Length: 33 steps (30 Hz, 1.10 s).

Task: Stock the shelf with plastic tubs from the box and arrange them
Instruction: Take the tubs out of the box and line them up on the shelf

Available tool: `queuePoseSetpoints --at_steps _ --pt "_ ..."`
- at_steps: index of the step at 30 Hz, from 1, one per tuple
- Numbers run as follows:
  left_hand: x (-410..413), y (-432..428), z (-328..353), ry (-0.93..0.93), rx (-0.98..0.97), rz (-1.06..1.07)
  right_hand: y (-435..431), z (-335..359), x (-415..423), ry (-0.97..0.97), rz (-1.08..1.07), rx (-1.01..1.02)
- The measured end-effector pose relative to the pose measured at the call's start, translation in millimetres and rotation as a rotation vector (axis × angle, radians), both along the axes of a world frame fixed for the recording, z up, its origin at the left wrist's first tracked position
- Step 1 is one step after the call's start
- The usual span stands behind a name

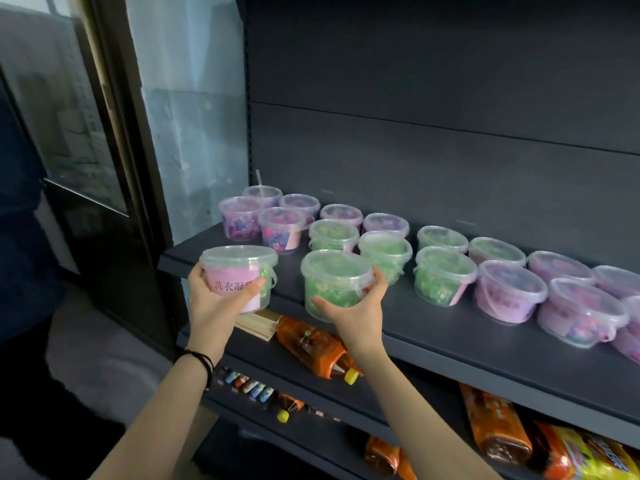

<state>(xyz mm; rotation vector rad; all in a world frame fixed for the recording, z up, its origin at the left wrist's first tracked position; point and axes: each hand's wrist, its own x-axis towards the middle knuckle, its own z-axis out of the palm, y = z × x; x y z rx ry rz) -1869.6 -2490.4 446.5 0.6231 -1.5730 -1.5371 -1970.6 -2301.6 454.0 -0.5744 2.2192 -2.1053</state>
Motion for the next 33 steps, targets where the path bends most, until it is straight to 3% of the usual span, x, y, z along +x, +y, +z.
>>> queuePoseSetpoints --at_steps 9,16,21,29,33 --pt "-52 -82 -25 -0.055 -0.036 0.045 -76 -15 -45 0.015 0.032 0.062" --pt "-67 -144 -36 -0.056 -0.108 0.019 -119 -22 -47 0.061 0.014 0.267" --pt "-74 -177 -38 -0.067 -0.186 -0.027 -145 -23 -43 0.058 -0.014 0.247" --pt "-91 -199 -38 -0.118 -0.226 -0.125 -173 -21 -39 0.077 -0.097 0.358" --pt "-83 -194 -35 -0.116 -0.225 -0.090 -167 -20 -37 0.052 -0.036 0.331"
